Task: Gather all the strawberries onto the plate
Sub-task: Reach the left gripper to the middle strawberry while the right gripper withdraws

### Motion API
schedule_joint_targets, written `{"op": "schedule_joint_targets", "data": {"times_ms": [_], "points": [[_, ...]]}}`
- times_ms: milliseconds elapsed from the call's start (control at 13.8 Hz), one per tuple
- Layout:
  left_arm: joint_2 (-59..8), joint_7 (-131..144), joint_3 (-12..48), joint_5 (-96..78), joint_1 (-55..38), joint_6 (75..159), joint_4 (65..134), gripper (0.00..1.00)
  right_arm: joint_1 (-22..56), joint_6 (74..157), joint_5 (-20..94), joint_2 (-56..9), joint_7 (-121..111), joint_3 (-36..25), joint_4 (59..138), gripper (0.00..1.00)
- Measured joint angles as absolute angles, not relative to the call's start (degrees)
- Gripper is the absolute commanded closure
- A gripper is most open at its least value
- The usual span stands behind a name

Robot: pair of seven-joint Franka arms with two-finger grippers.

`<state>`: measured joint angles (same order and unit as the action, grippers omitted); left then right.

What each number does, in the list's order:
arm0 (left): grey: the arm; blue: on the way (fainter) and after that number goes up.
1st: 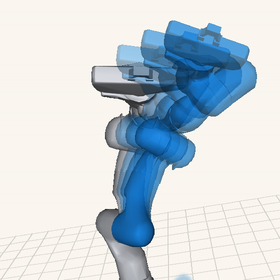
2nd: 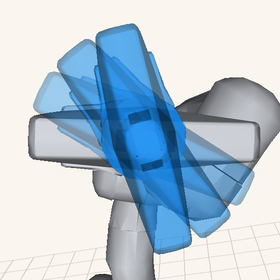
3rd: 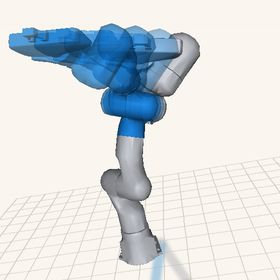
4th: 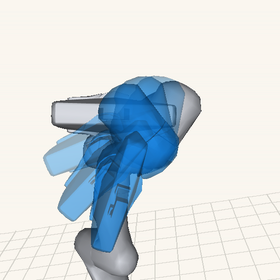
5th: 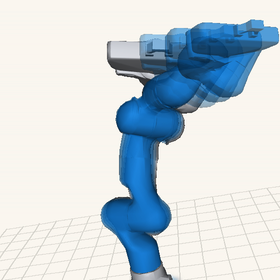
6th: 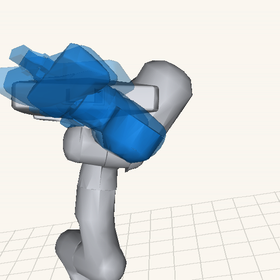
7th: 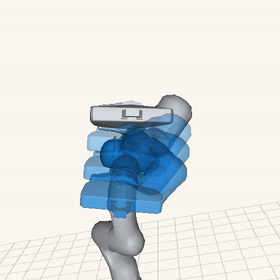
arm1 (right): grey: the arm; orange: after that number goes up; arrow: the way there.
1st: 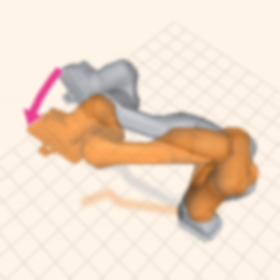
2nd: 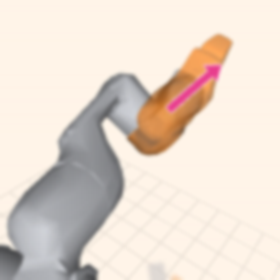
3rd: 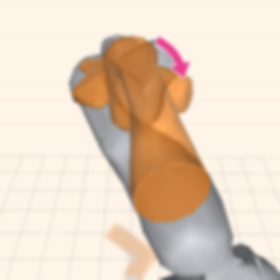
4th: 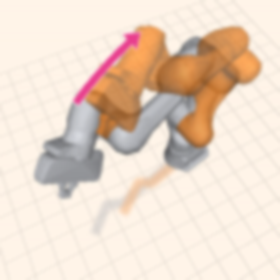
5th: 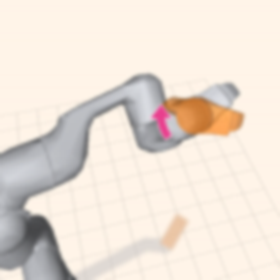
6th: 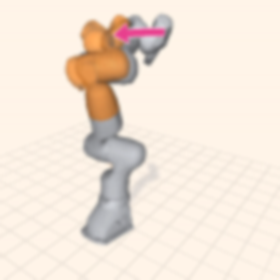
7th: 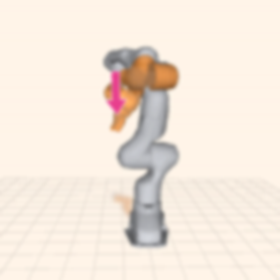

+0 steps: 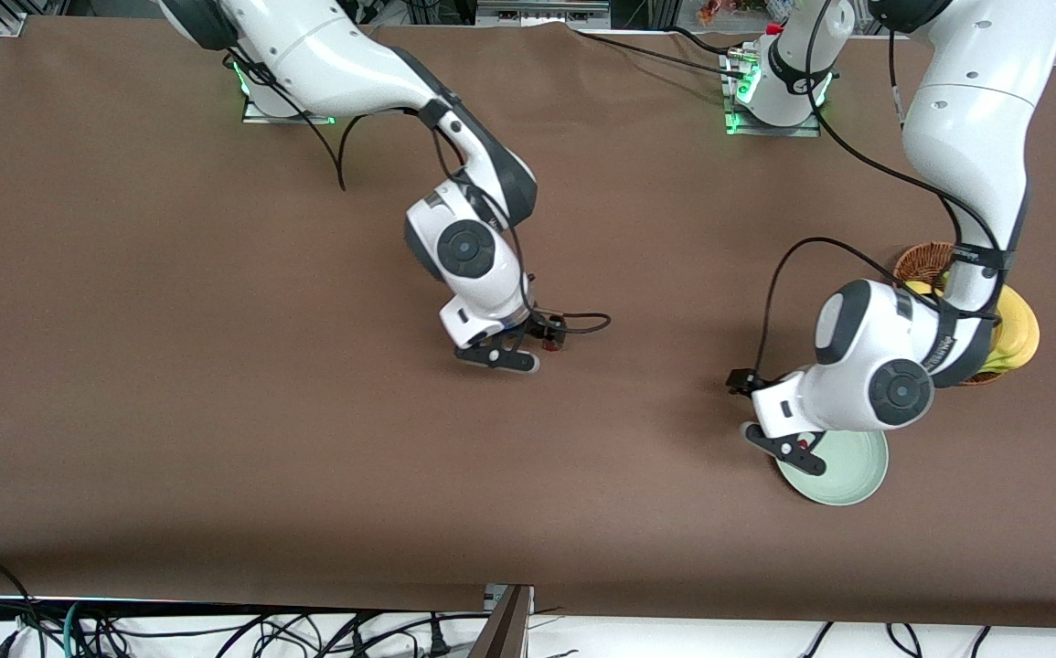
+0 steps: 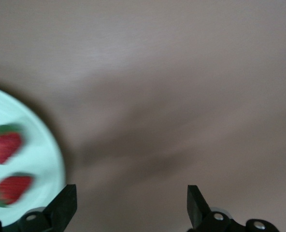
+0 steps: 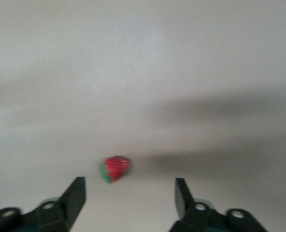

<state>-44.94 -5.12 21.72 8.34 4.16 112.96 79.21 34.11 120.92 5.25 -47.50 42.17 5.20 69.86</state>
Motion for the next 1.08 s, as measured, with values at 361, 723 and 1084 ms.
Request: {"op": "schedule_joint_targets", "data": {"times_ms": [361, 723, 1084], "points": [[-45.3, 22.5, 22.9, 8.3, -5.7, 115.2, 79.7, 0.0, 22.4, 103.3, 4.2, -42.6, 23.8, 5.0, 65.2, 0.0], [-47.2, 36.6, 22.9, 8.3, -14.5, 126.5, 79.8, 0.0, 18.4, 89.9, 0.1, -35.0, 13.4, 0.6, 64.8, 0.0], [-48.0, 42.5, 19.4, 8.3, -24.8, 127.9, 79.9, 0.0, 13.2, 82.2, 0.0, -27.8, 4.5, -3.1, 65.3, 0.0]]}}
